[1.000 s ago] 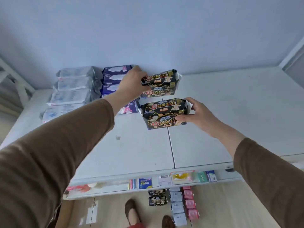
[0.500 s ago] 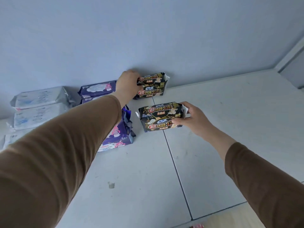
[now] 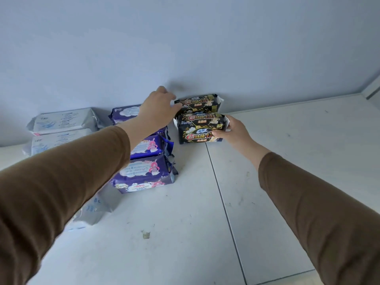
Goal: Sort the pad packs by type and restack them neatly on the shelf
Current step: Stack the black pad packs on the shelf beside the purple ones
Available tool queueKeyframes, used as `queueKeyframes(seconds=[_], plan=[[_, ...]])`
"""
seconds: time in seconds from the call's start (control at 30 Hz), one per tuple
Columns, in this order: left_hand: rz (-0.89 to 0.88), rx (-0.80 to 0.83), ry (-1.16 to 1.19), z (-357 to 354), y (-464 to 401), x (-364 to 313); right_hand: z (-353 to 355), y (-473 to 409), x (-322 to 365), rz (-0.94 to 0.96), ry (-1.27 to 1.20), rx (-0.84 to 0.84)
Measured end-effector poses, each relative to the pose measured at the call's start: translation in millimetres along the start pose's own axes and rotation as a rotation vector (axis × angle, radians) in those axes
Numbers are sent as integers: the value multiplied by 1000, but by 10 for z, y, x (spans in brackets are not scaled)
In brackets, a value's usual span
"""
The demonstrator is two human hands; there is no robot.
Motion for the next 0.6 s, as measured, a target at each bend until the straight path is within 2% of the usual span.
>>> queueKeyframes(seconds=[0.23, 0.4, 0.6], plan=[[1, -37, -60, 212, 553, -82, -73, -83, 36, -1, 69, -29], [46, -56, -90, 311, 993, -299, 57, 264, -12, 4, 246, -142], [105, -58, -96, 308, 1670, -701, 329, 1071, -1, 95, 383, -28]])
Point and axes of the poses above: each hand's wrist, its own y-axis away from the middle knuckle, its own z-axis out of the back of the hand, x = y × z, the point moved 3 cm from there along -y, towards the middle knuckle, and after that the axes turned 7 degrees about -x, right-handed, at the moved point
